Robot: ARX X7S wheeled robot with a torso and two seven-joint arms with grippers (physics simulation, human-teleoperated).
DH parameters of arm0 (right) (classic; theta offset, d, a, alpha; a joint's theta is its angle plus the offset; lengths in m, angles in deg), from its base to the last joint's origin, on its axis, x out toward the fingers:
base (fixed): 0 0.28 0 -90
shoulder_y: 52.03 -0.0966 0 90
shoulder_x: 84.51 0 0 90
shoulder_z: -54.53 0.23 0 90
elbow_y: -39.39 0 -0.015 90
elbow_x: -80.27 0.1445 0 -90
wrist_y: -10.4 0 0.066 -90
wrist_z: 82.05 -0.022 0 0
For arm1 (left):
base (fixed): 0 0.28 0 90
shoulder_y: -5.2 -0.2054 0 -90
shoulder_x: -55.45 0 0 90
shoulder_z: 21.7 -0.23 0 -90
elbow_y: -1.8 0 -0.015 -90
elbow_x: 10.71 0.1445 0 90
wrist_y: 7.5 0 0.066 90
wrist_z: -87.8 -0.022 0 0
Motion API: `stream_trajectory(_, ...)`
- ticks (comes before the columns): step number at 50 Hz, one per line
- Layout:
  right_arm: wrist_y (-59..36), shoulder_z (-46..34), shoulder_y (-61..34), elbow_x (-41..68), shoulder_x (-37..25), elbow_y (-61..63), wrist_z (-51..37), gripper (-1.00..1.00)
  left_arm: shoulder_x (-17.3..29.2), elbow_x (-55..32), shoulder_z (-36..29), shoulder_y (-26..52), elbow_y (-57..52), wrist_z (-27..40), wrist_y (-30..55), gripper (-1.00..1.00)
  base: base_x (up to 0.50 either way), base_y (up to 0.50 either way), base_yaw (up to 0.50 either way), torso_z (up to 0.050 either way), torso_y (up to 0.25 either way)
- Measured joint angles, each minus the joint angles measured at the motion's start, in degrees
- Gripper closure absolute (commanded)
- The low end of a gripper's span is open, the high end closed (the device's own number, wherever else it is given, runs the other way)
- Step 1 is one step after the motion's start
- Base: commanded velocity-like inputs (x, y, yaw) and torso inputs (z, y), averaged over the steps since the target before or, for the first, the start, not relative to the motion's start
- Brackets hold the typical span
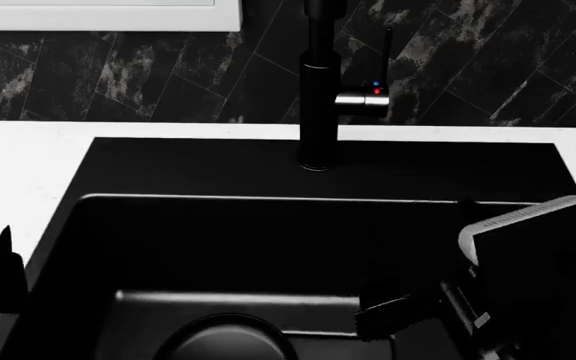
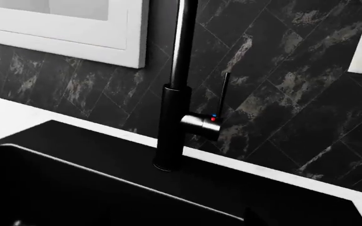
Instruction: Pick the pan and sponge and place them into the sink. Then turn on the water.
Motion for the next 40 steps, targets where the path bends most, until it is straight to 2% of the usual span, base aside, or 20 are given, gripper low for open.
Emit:
stream_trajectory(6,-0.91,1.25,0.82,0.21,-0.34,2.28,-3.38,-1.00,0.98,-3.83,4.97,-1.36,-4.18,2.17,5.29,-1.00,0.00,0.00,0.00,0.000,0.000)
stream_trajectory(15,-0.41,1.48,1.86,-1.38,-0.63,3.70,-5.72,-1.00,0.40,-13.38,16.86,-1.77,-10.18,8.26,18.37,-1.00,0.00,0.00,0.00,0.000,0.000)
stream_trajectory(20,-0.06,1.05,2.08,-2.65,-0.78,4.11,-6.38,-1.00,0.30,-18.98,21.70,-1.94,-11.79,11.93,22.99,-1.00,0.00,0.00,0.00,0.000,0.000)
stream_trajectory(28,0.19,-0.04,2.04,-4.47,-1.06,4.57,-6.78,-1.00,0.31,-25.92,27.99,-3.83,-12.80,15.80,26.07,-1.00,0.00,0.00,0.00,0.000,0.000)
stream_trajectory(40,0.27,-0.43,2.72,-5.46,-1.59,4.99,-7.34,-1.00,0.87,-36.60,34.07,-6.90,-13.01,22.44,28.56,-1.00,0.00,0.00,0.00,0.000,0.000)
